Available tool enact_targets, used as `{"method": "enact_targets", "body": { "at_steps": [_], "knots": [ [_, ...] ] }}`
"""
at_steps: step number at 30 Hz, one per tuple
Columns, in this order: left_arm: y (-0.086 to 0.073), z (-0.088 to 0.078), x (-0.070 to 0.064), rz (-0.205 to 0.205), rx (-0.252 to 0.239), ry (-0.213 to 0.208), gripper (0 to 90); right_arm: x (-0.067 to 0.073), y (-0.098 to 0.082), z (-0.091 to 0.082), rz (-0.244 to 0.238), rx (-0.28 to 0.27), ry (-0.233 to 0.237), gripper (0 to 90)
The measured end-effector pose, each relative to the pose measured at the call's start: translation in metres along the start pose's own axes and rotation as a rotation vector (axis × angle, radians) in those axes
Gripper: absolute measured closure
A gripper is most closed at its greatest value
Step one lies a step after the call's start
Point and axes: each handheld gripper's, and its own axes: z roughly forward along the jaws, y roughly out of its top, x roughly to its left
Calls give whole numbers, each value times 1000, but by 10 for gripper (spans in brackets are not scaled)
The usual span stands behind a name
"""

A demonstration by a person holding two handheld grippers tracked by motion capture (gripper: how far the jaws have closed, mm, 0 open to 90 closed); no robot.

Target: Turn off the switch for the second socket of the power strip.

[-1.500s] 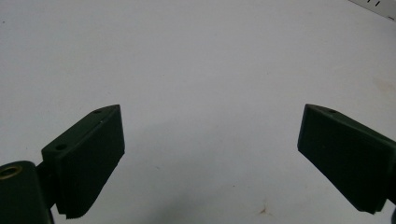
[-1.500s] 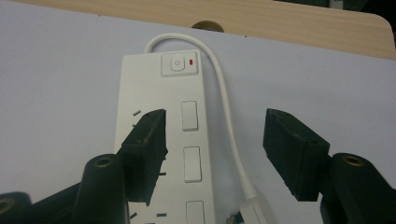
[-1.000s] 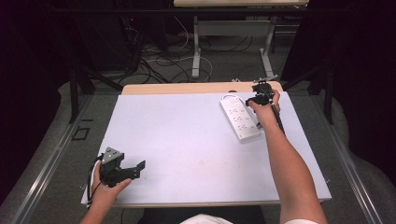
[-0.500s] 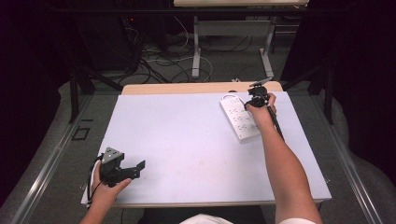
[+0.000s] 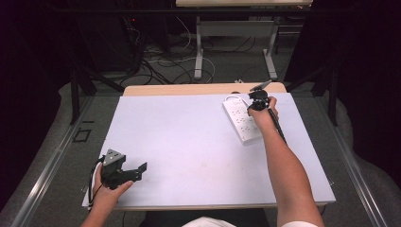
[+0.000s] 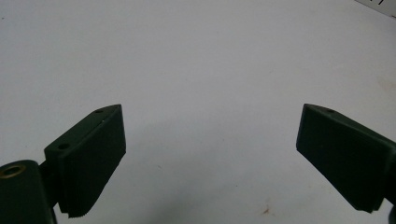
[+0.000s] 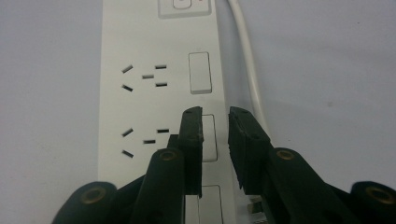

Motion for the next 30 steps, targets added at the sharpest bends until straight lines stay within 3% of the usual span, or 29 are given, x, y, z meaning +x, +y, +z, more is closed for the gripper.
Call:
{"method": "enact_targets", "body": {
  "at_steps": [4, 19, 25, 26, 30],
  "knots": [
    [0, 0, 0, 0, -1, 1, 83, 2, -1, 3, 16, 31, -3, 801],
    [0, 0, 0, 2, 0, 4, 83, -1, -4, 9, 25, 67, 7, 874],
    [0, 0, 0, 3, 0, 5, 83, -4, -7, 11, 38, 27, 37, 891],
    [0, 0, 0, 3, 0, 5, 83, -3, -6, 9, 34, 47, 17, 892],
    [0, 0, 0, 4, 0, 5, 85, -2, -7, 9, 36, 44, 16, 893]
  ]
}}
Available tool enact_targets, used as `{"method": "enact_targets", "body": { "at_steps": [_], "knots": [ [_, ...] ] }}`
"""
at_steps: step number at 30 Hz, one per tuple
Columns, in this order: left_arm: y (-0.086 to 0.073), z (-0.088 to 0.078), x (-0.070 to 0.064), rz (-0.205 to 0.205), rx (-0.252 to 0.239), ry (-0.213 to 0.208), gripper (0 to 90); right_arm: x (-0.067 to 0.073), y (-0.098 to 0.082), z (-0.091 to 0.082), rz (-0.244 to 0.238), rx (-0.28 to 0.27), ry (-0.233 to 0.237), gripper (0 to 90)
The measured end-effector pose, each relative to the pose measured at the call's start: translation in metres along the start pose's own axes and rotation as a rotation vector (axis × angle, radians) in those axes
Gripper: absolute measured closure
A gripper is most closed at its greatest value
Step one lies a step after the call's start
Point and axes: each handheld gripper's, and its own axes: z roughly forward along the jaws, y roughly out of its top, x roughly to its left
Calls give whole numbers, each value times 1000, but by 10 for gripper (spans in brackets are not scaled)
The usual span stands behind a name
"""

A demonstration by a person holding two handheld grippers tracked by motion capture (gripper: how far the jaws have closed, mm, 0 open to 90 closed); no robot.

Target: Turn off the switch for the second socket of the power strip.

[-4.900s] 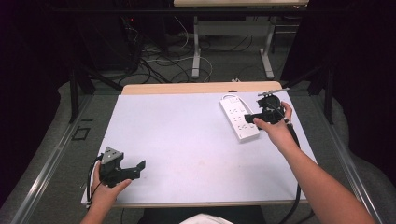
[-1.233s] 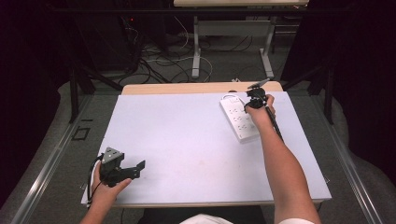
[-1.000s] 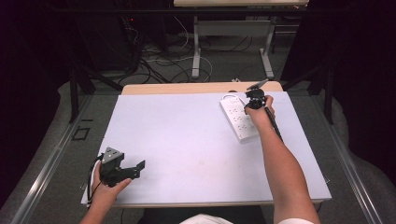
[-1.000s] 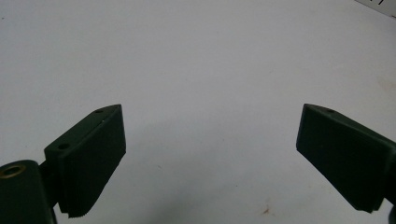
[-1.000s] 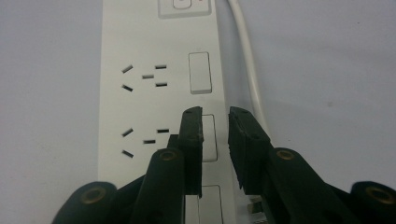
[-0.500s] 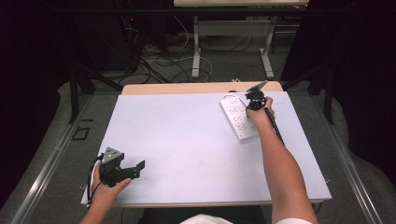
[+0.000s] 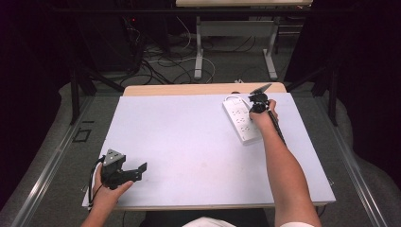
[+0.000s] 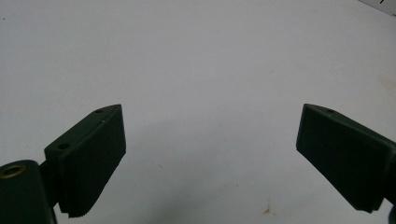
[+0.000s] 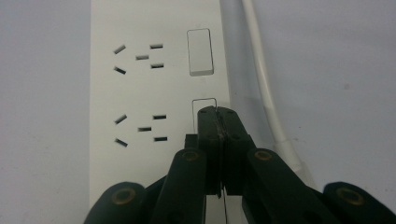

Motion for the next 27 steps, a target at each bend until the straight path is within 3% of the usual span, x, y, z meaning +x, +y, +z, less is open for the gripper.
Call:
{"method": "enact_targets", "body": {
  "at_steps": [19, 24, 27],
  "knots": [
    [0, 0, 0, 2, 0, -1, 87, -3, -5, 2, 36, -17, 20, 896],
    [0, 0, -1, 9, 4, -3, 87, -4, -5, 2, 31, -28, 29, 887],
    [0, 0, -1, 10, 4, -4, 87, -3, -5, 2, 21, -22, 10, 877]
  ]
}}
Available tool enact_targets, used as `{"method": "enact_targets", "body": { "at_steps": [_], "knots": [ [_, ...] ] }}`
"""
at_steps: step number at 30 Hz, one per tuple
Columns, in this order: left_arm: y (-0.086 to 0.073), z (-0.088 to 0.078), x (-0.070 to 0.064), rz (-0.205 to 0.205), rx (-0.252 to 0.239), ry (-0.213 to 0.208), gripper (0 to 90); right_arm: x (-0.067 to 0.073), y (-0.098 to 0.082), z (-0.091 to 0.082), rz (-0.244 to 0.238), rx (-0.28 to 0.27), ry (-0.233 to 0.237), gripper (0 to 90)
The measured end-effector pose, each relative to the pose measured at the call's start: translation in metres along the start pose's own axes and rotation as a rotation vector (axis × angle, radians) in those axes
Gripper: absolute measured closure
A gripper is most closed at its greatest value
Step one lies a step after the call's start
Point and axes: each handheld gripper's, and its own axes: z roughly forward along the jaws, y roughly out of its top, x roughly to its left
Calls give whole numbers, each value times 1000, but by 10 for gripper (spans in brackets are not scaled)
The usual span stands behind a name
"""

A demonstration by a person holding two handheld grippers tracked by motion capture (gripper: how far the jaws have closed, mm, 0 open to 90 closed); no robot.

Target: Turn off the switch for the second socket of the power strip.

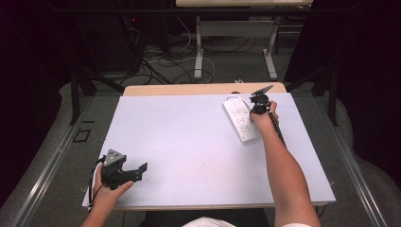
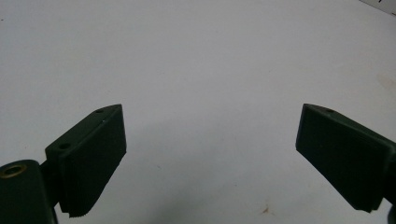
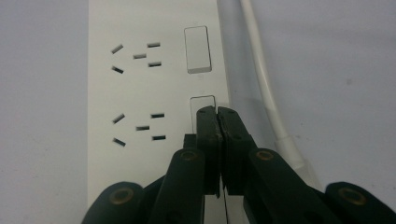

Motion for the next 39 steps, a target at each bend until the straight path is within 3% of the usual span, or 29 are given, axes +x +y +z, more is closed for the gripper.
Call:
{"method": "enact_targets", "body": {
  "at_steps": [11, 39],
  "knots": [
    [0, 0, 0, -6, -3, 2, 87, -3, 0, -2, 16, 7, 2, 821],
    [0, 1, 0, -10, -4, 2, 87, -7, 2, -15, 14, -50, 19, 679]
  ]
}}
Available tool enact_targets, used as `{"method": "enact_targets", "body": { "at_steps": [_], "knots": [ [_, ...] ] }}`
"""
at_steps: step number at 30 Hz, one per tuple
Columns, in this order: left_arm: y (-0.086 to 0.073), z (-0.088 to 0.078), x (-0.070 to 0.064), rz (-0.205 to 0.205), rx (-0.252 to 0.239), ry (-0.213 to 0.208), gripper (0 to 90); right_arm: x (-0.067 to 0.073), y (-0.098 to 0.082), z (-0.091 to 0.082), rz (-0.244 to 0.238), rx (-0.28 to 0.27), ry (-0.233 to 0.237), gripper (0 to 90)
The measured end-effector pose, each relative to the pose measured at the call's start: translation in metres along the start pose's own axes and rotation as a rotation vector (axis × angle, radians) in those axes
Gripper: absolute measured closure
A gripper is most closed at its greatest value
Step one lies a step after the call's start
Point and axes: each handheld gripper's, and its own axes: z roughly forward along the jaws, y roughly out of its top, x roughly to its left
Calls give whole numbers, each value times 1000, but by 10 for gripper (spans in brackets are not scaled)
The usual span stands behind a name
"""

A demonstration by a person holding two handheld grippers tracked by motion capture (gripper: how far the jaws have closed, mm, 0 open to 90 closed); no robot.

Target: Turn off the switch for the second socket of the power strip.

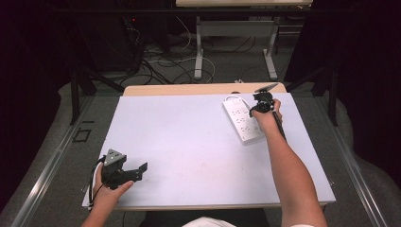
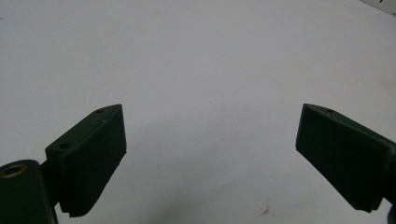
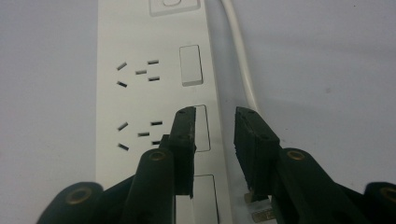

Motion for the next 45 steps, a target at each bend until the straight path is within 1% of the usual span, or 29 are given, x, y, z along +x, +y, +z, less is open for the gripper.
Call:
{"method": "enact_targets", "body": {
  "at_steps": [10, 13, 15, 17, 22, 23, 24, 26, 32, 34, 35, 36, 38, 39, 40, 41, 42, 43, 45],
  "knots": [
    [0, 0, 0, -4, 1, 1, 88, 0, 0, -5, 16, -22, 23, 589],
    [0, 0, 0, -4, 0, 1, 88, -2, 0, -7, 11, -17, 39, 552],
    [0, 0, 0, -5, 1, 0, 88, -1, 0, -7, 2, -33, 36, 533],
    [0, 0, 0, -6, 1, 1, 88, -1, 0, -9, 5, -34, 50, 512],
    [1, 1, 1, -7, 0, -1, 88, 1, -1, -11, -5, -35, 70, 470],
    [1, 2, 0, -7, -8, 3, 89, 1, -1, -11, -14, -34, 72, 463],
    [1, 1, 1, -4, 3, -2, 89, 3, -1, -12, -15, -38, 79, 462],
    [2, 2, 1, -2, 5, -3, 89, 5, -2, -14, -29, -44, 83, 465],
    [1, 3, 2, -4, 5, -2, 88, 14, -3, -22, -79, -61, 115, 469],
    [1, 3, 2, -6, 6, -4, 88, 17, -4, -24, -90, -68, 121, 468],
    [1, 4, 1, -11, -3, 1, 89, 19, -4, -25, -84, -72, 137, 467],
    [2, 3, 2, -9, 6, -5, 89, 19, -4, -25, -100, -71, 128, 465],
    [2, 4, 1, -11, 3, -7, 89, 22, -6, -27, -106, -71, 139, 452],
    [2, 4, 1, -11, 3, -7, 88, 24, -6, -28, -110, -81, 144, 440],
    [2, 4, 1, -9, 4, -8, 89, 26, -7, -29, -104, -71, 149, 430],
    [3, 4, 1, -7, 2, -10, 89, 26, -8, -29, -129, -72, 136, 420],
    [3, 5, 0, -4, 2, -11, 89, 29, -8, -29, -124, -70, 154, 413],
    [3, 5, 0, -2, 5, -12, 89, 29, -9, -30, -142, -72, 147, 409],
    [3, 6, 0, -2, 6, -13, 89, 33, -10, -31, -155, -76, 160, 400]
  ]
}}
